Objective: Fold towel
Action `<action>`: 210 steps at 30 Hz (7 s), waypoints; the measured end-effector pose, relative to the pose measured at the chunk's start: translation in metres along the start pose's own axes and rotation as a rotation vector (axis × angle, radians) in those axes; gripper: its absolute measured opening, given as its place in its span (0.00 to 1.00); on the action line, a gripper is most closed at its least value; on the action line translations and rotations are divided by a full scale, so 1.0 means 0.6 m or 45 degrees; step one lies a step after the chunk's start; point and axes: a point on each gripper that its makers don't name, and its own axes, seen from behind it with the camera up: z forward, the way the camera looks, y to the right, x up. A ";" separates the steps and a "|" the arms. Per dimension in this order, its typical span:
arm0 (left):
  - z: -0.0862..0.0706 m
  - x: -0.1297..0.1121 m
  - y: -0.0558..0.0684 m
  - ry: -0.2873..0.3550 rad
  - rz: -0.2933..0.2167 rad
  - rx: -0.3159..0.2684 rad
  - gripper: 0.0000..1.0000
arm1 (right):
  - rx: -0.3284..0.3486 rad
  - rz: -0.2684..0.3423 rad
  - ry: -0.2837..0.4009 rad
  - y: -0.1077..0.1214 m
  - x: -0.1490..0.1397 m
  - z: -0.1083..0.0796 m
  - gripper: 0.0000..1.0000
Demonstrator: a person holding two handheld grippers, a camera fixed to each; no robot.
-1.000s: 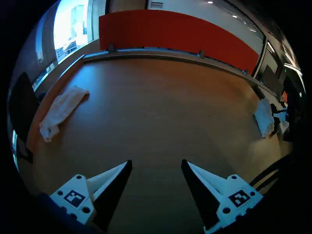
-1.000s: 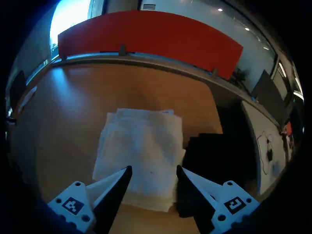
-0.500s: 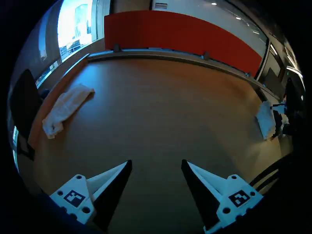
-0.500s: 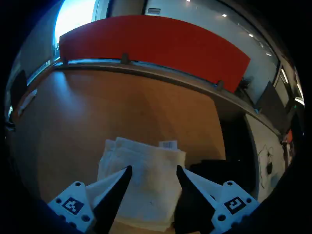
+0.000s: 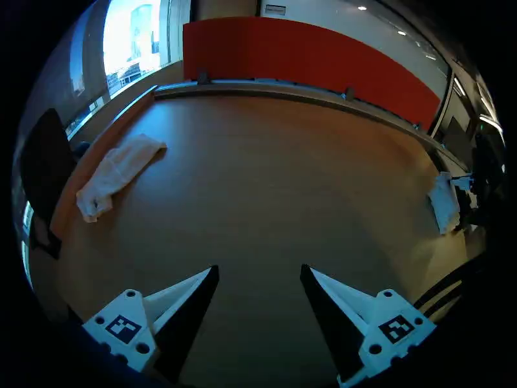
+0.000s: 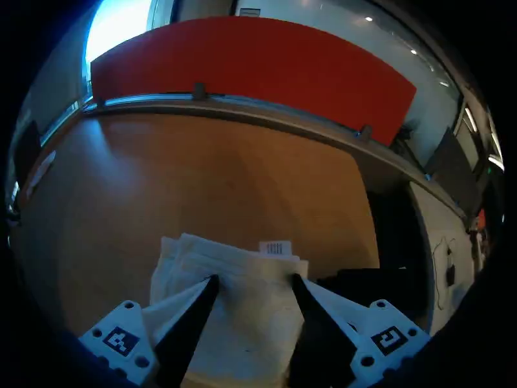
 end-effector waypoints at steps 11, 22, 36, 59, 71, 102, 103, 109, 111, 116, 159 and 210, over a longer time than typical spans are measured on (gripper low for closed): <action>-0.006 -0.008 -0.007 -0.003 -0.013 0.018 0.94 | 0.002 0.018 -0.022 0.000 -0.006 0.017 0.88; -0.007 -0.004 -0.009 0.006 -0.011 0.006 0.94 | -0.013 0.012 0.020 -0.003 0.003 -0.012 0.88; -0.011 0.015 -0.008 0.040 0.005 -0.018 0.94 | -0.040 0.077 0.159 -0.026 0.015 -0.070 0.88; -0.014 0.035 0.005 0.089 0.033 -0.060 0.94 | -0.240 0.241 0.545 -0.018 0.051 -0.170 0.88; -0.019 0.055 0.008 0.138 0.033 -0.064 0.94 | -0.306 0.283 0.853 -0.020 0.123 -0.260 0.89; -0.085 0.299 -0.004 0.790 0.054 0.016 0.93 | -0.226 0.256 0.929 -0.081 0.145 -0.316 0.99; -0.088 0.305 -0.007 0.804 0.050 0.023 0.93 | -0.225 0.251 0.928 -0.083 0.146 -0.317 0.99; -0.096 0.332 -0.014 0.859 0.053 0.037 0.94 | -0.213 0.231 0.928 -0.099 0.159 -0.325 0.99; -0.097 0.337 -0.015 0.869 0.063 0.041 0.94 | -0.208 0.226 0.933 -0.105 0.165 -0.328 0.99; -0.100 0.351 -0.013 0.891 0.061 0.027 0.94 | -0.190 0.215 0.946 -0.127 0.187 -0.337 0.99; -0.095 0.399 -0.002 0.994 0.116 -0.066 0.94 | -0.047 0.168 1.020 -0.373 0.330 -0.355 0.99; 0.089 0.223 -0.079 1.107 0.084 0.051 0.93 | 0.005 0.177 1.055 -0.465 0.271 -0.294 0.99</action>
